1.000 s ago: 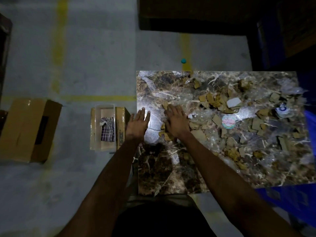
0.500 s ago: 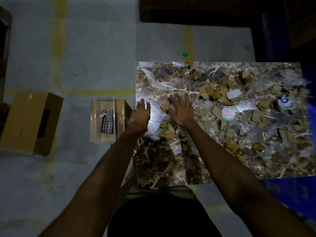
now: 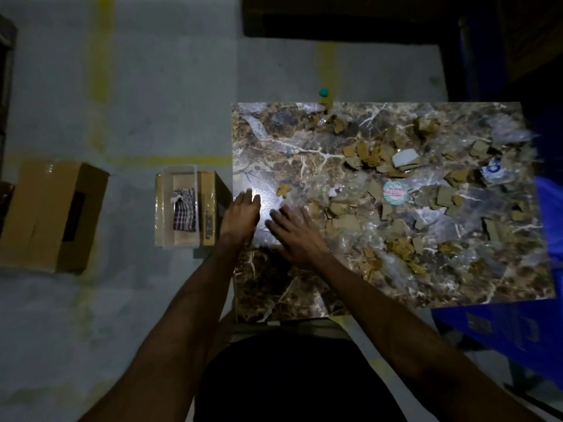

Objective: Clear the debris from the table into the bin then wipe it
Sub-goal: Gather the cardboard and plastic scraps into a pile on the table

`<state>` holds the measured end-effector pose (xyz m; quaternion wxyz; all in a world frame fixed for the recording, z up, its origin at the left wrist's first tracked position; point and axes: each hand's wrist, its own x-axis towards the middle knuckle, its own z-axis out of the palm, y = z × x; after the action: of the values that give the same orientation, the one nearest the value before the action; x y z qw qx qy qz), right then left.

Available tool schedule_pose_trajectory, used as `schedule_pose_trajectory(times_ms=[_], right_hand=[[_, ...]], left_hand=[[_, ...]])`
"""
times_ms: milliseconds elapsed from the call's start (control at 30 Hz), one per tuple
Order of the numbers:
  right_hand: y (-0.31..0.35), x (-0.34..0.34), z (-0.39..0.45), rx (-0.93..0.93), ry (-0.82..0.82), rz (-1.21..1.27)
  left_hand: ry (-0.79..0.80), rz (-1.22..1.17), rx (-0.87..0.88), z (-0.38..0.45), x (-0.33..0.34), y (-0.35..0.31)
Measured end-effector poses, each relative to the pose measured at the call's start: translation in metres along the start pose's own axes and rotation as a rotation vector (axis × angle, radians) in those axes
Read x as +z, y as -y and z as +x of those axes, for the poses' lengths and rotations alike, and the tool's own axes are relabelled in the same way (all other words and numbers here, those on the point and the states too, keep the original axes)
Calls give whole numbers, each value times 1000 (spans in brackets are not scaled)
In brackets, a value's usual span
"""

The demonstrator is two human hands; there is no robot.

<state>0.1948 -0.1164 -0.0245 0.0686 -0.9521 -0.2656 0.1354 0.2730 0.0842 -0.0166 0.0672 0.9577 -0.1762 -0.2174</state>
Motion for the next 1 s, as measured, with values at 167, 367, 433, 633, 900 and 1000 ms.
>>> schedule_pose_trajectory(times_ms=[167,367,433,633,900,1000], right_hand=[[-27,3,-8,63,-13,-91],[-31,-21,-14,134,-122,-66],[-14,-16,-30,62,-135,-72],[38,52,-123,-16,43,161],[14,28,-112,328,21,283],[31,38,-126,313,-7,284]], left_hand=[[42,-50,-27,-24,9,-11],[64,-234,-150,-81,45,-51],[99,-272,-134,-99,57,-66],[140,-164,-18,-156,102,-84],[183,-130,72,-163,88,-71],[167,-141,40,-161,100,-80]])
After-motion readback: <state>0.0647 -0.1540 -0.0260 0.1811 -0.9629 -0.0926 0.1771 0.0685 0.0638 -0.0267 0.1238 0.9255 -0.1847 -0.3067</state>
